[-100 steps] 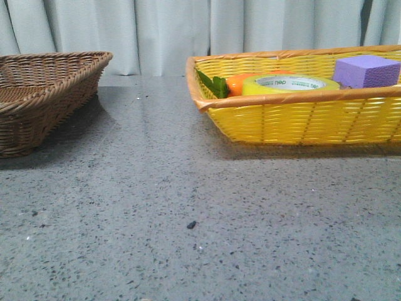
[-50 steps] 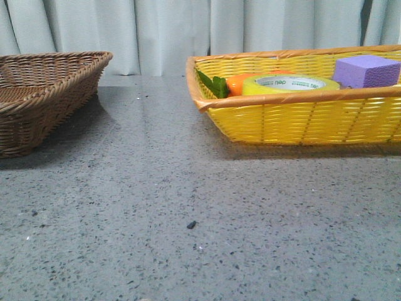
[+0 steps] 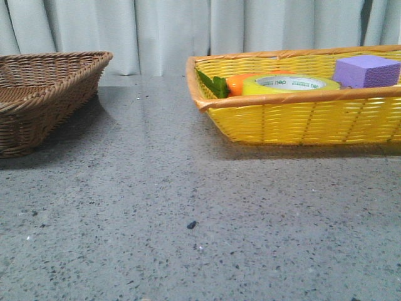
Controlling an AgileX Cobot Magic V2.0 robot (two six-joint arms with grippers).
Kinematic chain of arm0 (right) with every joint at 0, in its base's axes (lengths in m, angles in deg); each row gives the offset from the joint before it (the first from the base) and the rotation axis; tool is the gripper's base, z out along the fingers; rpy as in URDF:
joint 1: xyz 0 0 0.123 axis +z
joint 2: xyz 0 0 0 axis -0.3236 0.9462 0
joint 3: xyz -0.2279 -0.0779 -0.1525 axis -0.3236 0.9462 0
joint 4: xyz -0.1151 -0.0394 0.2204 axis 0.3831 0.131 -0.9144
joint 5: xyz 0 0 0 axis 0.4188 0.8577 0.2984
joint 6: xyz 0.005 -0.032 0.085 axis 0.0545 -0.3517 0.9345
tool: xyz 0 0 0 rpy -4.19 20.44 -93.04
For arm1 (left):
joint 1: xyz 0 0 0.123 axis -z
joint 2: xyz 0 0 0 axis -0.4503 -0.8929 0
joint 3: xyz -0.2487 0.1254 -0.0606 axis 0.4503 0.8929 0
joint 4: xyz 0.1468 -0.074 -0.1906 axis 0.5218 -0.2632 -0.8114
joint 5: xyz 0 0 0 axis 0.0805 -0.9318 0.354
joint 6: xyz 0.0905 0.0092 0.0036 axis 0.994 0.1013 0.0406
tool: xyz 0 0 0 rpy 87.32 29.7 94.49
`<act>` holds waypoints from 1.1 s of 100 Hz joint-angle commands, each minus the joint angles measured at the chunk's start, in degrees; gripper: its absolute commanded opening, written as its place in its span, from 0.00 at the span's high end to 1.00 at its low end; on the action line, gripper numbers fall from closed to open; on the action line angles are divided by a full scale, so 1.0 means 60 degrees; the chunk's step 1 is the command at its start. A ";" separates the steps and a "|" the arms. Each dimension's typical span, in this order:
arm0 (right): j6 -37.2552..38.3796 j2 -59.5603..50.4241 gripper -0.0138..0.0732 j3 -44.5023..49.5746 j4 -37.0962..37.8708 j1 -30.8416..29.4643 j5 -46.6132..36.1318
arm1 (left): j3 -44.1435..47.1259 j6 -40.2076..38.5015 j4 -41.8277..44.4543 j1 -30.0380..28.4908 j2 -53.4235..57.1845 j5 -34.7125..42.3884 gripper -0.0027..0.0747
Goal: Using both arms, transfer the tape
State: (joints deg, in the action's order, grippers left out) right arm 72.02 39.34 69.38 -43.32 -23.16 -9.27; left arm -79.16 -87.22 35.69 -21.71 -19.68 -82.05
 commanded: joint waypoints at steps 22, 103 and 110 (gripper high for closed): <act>-0.0061 -0.0163 0.92 0.0203 0.0063 -0.0064 -0.0124 | 0.0089 -0.0053 -0.0015 0.0048 0.0285 0.0398 0.99; -0.0061 -0.0163 0.92 0.0203 0.0134 -0.0064 -0.3086 | 0.0089 -0.0053 -0.0671 0.0048 0.0285 0.2390 0.99; -0.0061 -0.0163 0.92 0.0203 0.0134 -0.0064 -0.3709 | 0.0089 -0.0053 -0.0671 0.0048 0.0285 0.2747 0.99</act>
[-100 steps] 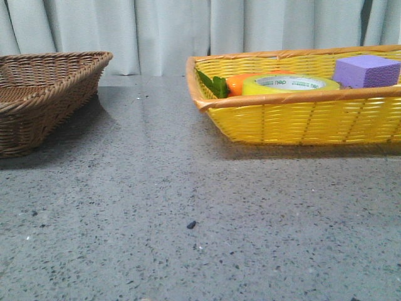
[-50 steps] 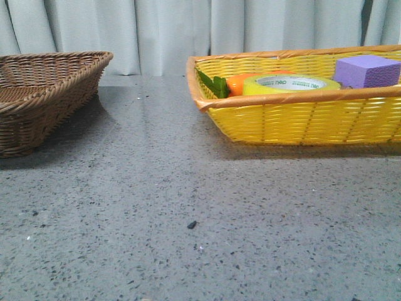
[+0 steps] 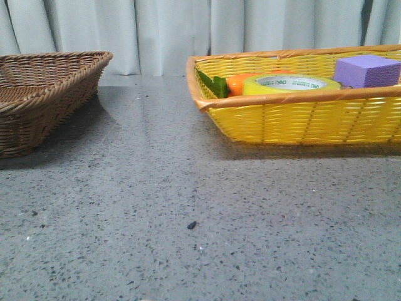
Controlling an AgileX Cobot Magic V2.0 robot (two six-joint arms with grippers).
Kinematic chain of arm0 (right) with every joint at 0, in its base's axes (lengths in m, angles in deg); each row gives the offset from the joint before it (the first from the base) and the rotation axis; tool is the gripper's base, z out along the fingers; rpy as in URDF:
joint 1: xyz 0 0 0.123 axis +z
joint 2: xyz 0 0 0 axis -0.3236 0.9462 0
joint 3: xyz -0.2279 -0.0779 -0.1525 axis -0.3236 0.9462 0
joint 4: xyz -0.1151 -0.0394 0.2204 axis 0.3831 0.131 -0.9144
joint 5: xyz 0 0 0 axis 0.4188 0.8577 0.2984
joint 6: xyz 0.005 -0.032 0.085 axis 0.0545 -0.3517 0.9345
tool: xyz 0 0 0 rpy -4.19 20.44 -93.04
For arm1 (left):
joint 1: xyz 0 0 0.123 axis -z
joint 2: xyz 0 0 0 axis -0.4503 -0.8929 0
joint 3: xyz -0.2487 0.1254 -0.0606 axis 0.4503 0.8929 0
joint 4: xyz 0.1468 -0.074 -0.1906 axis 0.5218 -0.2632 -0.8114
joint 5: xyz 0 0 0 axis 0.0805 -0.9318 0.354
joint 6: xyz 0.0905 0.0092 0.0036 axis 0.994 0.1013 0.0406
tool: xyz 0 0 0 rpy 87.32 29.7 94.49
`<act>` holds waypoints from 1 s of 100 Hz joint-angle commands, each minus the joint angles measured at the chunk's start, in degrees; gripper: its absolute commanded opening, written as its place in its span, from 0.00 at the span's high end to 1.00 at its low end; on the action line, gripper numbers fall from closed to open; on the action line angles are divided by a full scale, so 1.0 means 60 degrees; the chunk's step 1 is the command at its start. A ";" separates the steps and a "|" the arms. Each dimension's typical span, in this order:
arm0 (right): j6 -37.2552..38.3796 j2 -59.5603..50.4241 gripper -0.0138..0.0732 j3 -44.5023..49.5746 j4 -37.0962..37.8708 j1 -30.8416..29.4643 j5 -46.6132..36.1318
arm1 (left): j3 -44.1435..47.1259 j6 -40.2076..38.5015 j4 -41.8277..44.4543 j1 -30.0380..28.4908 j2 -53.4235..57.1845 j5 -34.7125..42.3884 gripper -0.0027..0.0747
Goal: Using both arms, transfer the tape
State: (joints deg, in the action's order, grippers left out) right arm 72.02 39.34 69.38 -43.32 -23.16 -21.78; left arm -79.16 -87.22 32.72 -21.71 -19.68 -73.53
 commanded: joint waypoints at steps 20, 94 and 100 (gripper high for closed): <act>-0.0060 -0.0163 0.92 0.0181 0.0116 -0.0064 -0.3001 | 0.0089 -0.0053 -0.0207 0.0030 0.0269 0.3081 0.99; 0.0165 0.5629 0.92 -0.6290 -0.0202 0.0129 0.0474 | -0.3139 -0.0053 -0.0022 0.0038 -0.3443 0.4051 0.99; 0.0165 0.6426 0.92 -0.7185 -0.0202 0.0344 0.1355 | -0.3502 -0.0053 -0.0022 0.0038 -0.3793 0.3669 0.99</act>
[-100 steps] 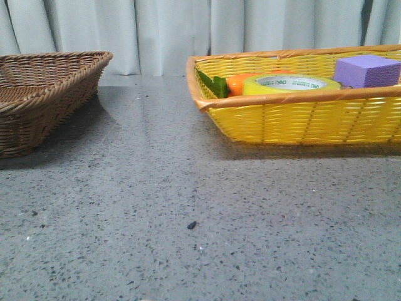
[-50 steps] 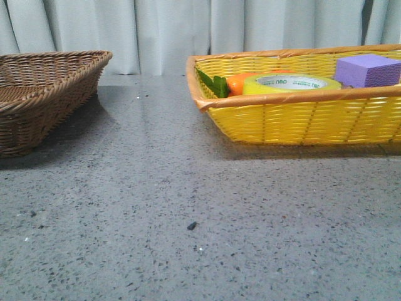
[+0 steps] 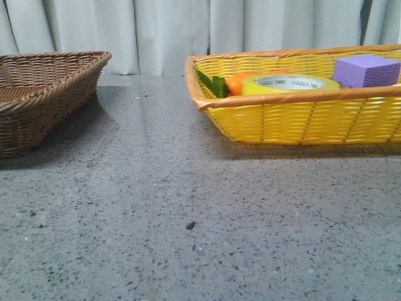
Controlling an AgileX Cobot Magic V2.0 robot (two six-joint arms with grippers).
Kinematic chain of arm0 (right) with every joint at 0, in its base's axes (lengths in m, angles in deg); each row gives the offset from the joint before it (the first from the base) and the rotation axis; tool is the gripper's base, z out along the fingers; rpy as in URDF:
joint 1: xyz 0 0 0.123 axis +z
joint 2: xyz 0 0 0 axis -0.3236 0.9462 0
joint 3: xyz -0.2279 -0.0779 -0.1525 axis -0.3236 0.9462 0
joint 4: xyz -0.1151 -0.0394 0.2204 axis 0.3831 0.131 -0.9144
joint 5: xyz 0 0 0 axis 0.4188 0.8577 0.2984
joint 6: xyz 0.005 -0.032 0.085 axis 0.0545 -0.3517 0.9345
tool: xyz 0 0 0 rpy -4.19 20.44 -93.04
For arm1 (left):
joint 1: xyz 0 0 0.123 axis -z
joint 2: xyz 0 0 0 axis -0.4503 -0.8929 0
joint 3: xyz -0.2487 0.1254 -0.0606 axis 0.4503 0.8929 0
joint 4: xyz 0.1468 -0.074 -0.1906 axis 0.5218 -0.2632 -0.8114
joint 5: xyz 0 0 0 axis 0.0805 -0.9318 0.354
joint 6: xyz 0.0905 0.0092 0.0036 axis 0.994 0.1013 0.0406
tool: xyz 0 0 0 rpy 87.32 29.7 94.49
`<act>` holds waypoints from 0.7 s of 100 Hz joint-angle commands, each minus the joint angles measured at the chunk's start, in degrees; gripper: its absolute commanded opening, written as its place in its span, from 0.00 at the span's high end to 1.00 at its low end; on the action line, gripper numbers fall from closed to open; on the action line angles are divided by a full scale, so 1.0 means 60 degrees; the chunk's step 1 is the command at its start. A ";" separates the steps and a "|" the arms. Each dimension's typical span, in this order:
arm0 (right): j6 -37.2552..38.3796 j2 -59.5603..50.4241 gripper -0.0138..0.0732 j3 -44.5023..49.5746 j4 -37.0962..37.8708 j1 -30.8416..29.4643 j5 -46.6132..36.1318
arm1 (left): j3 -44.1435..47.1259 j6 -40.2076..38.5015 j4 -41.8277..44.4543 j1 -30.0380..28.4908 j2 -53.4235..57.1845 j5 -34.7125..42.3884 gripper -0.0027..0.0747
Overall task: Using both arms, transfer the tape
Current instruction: 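Lower the right gripper into the yellow basket and grasp the yellow tape roll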
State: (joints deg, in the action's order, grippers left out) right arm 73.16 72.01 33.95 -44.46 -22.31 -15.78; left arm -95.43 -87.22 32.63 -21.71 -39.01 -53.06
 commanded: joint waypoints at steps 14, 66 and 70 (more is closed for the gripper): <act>-0.0025 0.2943 0.90 -0.3351 -0.0018 0.1161 0.2618 | -0.1432 -0.0053 -0.0008 0.0038 -0.1314 -0.0075 0.99; -0.0346 1.0112 0.41 -0.9683 -0.0018 0.4771 0.8441 | -0.1792 -0.0053 0.0057 0.0038 -0.1999 -0.0121 0.99; -0.0346 1.0565 0.41 -1.0068 -0.0018 0.4876 0.8721 | -0.1792 -0.0053 0.0057 0.0038 -0.1999 -0.0126 0.99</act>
State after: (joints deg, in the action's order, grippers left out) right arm 71.86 132.47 -20.40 -44.81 5.77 33.32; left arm -104.07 -87.22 32.96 -21.71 -50.51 -57.85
